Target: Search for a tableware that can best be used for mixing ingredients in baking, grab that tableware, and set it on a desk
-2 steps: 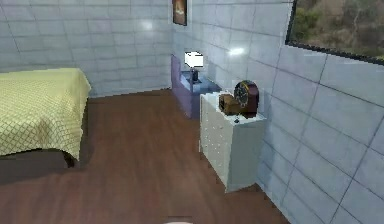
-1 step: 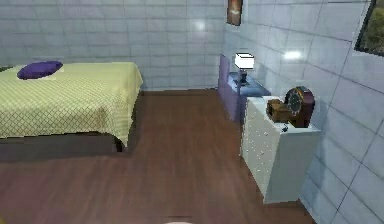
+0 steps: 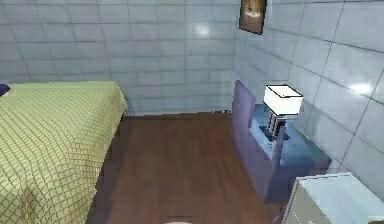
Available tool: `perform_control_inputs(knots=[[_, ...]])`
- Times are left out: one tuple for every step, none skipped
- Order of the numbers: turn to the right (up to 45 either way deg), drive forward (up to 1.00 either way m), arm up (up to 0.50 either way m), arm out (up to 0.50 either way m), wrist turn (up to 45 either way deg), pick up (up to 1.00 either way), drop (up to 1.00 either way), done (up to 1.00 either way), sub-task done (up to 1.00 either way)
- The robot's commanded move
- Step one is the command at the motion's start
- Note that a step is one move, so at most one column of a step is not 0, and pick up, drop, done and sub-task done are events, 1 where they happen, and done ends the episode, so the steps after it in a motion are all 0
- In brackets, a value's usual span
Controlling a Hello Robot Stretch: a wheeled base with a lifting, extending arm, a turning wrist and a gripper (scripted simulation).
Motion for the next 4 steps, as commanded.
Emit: perform_control_inputs(knots=[[0.0,1.00,0.00,0.00,0.0,0.00,0.00,0.00,0.00],[6.0,0.00,0.00,0.00,0.0,0.00,0.00,0.00,0.00],[3.0,0.00,0.00,0.00,0.0,0.00,0.00,0.00,0.00],[0.0,0.25,0.00,0.00,0.0,0.00,0.00,0.00,0.00]])
